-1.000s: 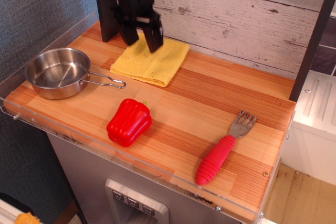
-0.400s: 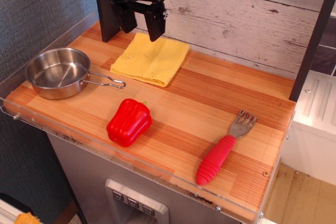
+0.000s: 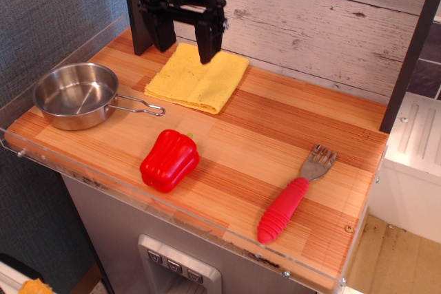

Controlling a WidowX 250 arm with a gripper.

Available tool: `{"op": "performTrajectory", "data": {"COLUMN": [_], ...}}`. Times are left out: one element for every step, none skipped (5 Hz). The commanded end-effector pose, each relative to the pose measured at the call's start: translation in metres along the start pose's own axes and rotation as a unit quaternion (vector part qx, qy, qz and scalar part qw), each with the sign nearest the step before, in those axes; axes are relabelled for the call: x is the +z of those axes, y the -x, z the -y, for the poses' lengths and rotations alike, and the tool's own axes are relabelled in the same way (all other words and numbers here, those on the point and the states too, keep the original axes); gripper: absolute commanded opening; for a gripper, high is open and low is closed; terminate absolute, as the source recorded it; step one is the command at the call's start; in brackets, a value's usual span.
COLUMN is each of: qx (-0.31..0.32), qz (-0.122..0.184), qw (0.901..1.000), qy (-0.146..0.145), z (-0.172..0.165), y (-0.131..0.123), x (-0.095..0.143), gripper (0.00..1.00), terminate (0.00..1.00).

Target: Slide the yellow cloth to the back left-centre of the counter.

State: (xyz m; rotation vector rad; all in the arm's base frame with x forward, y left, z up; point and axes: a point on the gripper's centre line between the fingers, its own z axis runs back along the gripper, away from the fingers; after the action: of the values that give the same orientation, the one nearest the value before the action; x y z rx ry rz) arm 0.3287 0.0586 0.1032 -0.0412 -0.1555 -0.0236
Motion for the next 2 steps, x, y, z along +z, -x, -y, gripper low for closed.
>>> {"op": "performTrajectory", "data": {"qx": [-0.019, -0.033], "qz": [0.013, 0.002], "qw": [0.9997, 0.9993], "qy": [-0.004, -0.014], "z": [0.0127, 0.0144], "y": [0.0073, 0.0102], "x": [0.0104, 0.0101], "gripper": [1.0, 1.0], "terminate": [0.0, 0.0]}}
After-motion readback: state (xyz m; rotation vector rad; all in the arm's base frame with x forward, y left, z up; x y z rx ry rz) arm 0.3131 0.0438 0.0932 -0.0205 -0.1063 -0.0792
